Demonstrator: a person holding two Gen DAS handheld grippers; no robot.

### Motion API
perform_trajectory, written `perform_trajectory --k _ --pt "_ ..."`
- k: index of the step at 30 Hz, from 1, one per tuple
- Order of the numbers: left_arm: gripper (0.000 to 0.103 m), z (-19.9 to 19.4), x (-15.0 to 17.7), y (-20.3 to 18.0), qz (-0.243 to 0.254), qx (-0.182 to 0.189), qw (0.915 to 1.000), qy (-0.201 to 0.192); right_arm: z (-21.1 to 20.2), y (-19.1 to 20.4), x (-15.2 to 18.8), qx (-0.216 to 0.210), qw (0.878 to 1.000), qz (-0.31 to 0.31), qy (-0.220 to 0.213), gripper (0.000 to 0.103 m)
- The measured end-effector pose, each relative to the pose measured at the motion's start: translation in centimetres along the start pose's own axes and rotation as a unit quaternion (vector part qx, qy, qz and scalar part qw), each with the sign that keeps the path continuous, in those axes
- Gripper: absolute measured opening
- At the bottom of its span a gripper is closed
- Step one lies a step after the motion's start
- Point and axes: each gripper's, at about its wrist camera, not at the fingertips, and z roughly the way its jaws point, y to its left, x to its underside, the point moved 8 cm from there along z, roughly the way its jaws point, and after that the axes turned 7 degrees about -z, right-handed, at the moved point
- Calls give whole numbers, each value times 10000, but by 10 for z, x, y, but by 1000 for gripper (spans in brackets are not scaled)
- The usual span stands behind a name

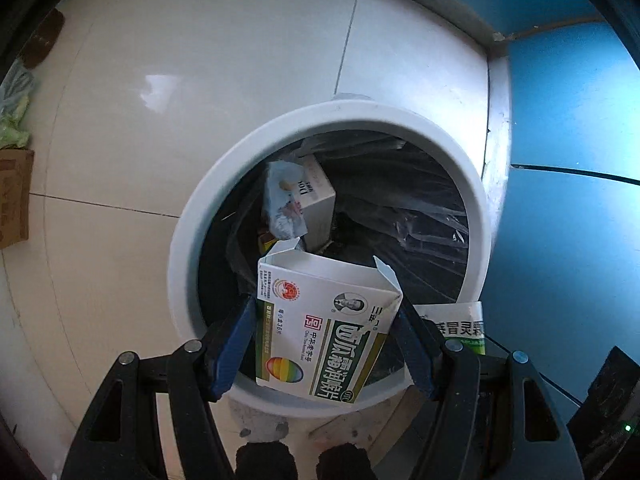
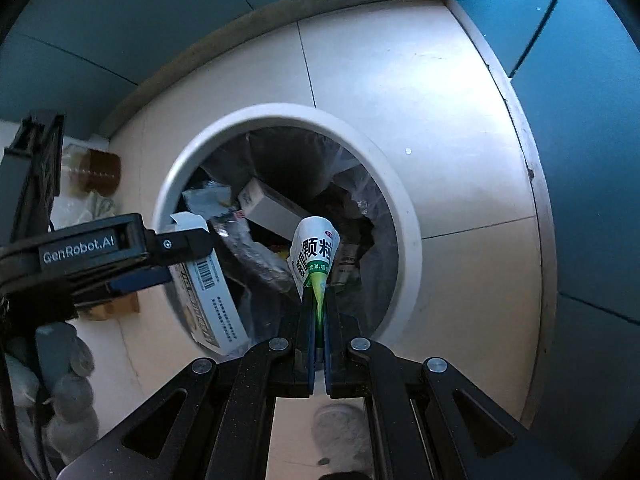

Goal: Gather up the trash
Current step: 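Open both tools to drop the box and sachet into the bin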

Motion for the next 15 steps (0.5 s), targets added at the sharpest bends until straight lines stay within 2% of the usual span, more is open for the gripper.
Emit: perform_trajectory --k 4,7,8,9,10,13,15 --pt "68 -6 -4 -9 -30 81 10000 -21 8 -8 -5 -39 9999 35 102 4" --pt "70 -12 -9 -8 -94 38 9998 -177 11 -9 -7 -93 9996 93 240 14" --pt "74 -14 -9 -8 -80 5 9997 -219 9 -8 -6 -45 9997 60 248 25" --pt "83 -17 -10 -8 -65 -37 9996 -266 9 -8 -5 -32 9997 44 255 37" --pt "92 -23 -10 -7 -38 -88 9993 -356 6 -8 -4 -7 9997 35 244 41" --pt "96 -36 -7 -1 45 -285 9981 -542 0 -7 -3 96 9997 -27 222 63" --pt "96 -49 -3 4 134 -499 9957 -772 -5 -6 -2 144 9997 -45 174 85"
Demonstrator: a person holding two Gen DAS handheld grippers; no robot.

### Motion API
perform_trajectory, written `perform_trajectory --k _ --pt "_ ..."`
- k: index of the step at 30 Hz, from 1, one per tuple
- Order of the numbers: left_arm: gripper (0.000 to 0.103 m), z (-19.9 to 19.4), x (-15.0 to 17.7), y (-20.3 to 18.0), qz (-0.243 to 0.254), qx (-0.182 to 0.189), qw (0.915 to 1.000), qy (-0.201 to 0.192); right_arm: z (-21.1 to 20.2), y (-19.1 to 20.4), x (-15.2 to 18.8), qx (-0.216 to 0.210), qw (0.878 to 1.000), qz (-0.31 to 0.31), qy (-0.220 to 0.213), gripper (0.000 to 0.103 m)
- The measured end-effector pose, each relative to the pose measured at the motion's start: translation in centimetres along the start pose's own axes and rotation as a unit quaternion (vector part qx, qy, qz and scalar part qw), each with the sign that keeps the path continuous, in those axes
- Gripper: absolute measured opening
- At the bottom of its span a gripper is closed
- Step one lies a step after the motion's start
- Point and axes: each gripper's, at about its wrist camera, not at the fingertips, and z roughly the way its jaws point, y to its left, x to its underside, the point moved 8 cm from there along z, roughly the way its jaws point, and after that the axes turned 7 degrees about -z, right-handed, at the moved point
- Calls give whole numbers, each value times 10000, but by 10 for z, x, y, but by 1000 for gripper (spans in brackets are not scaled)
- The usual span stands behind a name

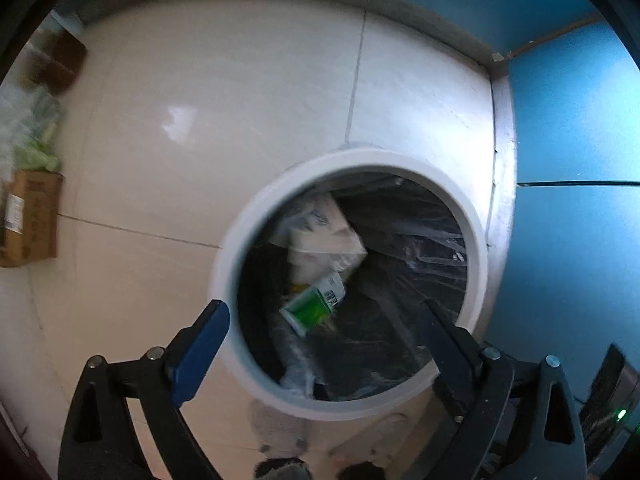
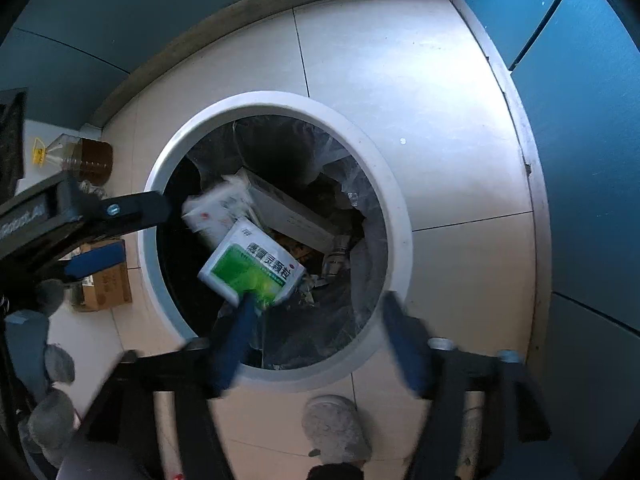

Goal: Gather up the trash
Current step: 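Open both tools to drop the box and sachet into the bin, then raise both tools from the bin back toward the counter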

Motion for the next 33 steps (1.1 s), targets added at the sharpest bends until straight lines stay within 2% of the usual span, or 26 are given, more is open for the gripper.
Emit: perform_trajectory --k 5,8,9,14,18,24,29,33 --pt "96 -45 10 21 245 -723 9939 -793 -22 1 5 332 9994 -55 -67 102" --pt "96 -77 23 29 406 -1115 9870 -1083 -50 7 8 585 9980 -109 -198 102" --pt "96 -83 27 29 431 -1145 9863 -1111 -64 10 10 647 9975 -133 -242 102" --pt "96 -141 54 34 425 -1280 9836 -1195 -131 29 23 755 9961 -187 -412 102" --pt "96 -196 77 36 323 -1274 9832 -1265 -204 51 38 763 9953 -294 -517 102" --pt "96 -302 119 32 387 -1172 9817 -1453 -321 87 63 827 9917 -601 -779 102" --pt "96 -383 150 23 431 -1042 9799 -1644 -413 109 88 743 9899 -612 -1040 102" --pt "96 -432 174 14 559 -1000 9768 -1807 -477 124 112 599 9890 -517 -1252 102"
